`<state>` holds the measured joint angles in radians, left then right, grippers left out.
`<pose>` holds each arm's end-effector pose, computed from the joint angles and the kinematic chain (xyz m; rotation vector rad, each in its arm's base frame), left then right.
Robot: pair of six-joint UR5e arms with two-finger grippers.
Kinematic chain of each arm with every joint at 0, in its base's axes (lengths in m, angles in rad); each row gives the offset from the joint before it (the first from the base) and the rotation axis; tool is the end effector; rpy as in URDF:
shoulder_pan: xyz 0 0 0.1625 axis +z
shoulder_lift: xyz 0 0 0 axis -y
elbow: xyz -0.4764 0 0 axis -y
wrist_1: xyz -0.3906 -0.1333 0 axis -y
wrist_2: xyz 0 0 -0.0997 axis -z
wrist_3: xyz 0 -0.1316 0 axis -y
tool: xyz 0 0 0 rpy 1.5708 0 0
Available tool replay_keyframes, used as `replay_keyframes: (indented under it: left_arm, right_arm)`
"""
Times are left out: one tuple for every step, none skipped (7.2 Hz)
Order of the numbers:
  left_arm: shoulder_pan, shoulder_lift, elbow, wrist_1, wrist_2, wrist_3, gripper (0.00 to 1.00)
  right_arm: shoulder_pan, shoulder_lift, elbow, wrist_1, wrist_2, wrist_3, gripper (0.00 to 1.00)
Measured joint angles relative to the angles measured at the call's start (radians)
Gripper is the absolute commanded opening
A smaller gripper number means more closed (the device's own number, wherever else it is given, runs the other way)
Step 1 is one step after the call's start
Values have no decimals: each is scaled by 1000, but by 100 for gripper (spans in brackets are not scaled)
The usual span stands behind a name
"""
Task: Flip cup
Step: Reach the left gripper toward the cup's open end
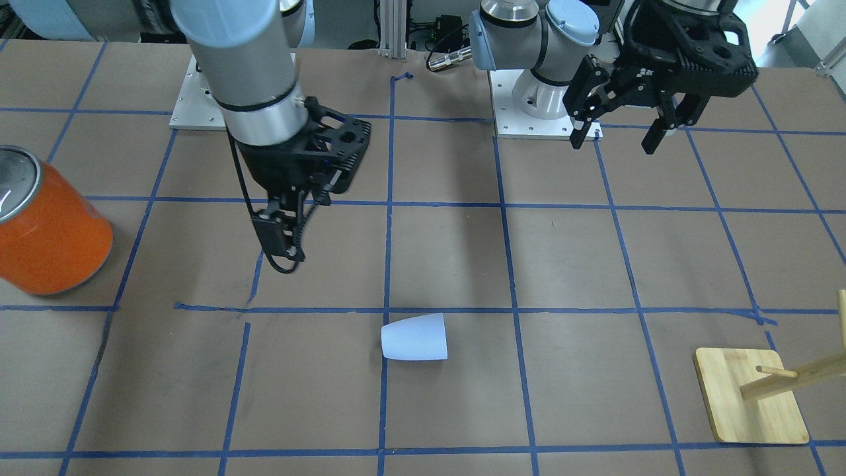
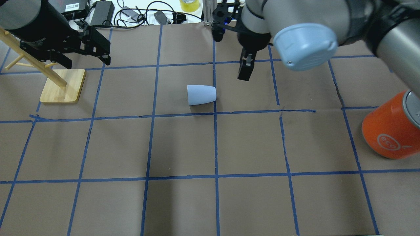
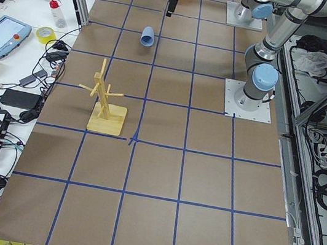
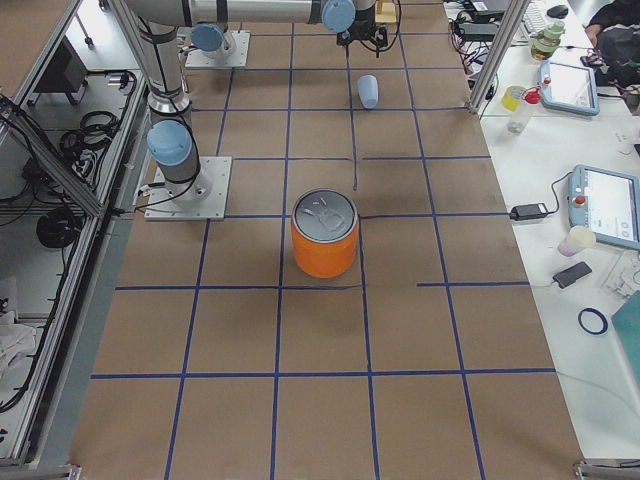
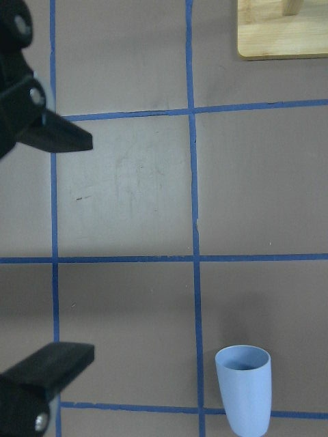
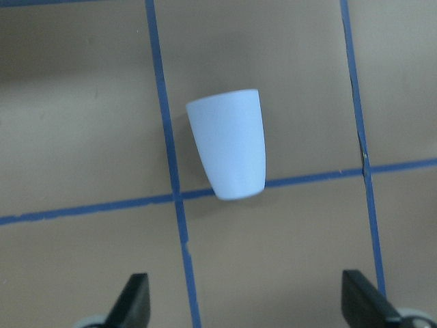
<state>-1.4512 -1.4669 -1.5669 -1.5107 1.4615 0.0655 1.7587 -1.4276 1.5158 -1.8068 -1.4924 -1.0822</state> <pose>-0.0918 -0.4734 0.5660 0.0682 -3.0359 0.2698 0.2485 -0.5381 0.4845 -1.8605 2.5095 -0.2615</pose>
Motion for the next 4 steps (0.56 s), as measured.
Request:
replay_keyframes:
  left_arm:
    - [64, -27, -5, 0, -89, 5, 100]
    - [122, -62, -15, 2, -209, 27, 100]
    - [158, -108, -41, 12, -331, 62, 100]
    - [172, -159, -88, 46, -436, 89, 100]
  right_arm:
    - [-54, -60, 1, 77, -1, 72, 100]
    - [-88, -96, 2, 129, -3, 162, 100]
    - [-104, -114, 1, 153, -4, 297, 100]
    - [-110, -126, 0, 165, -5, 448, 100]
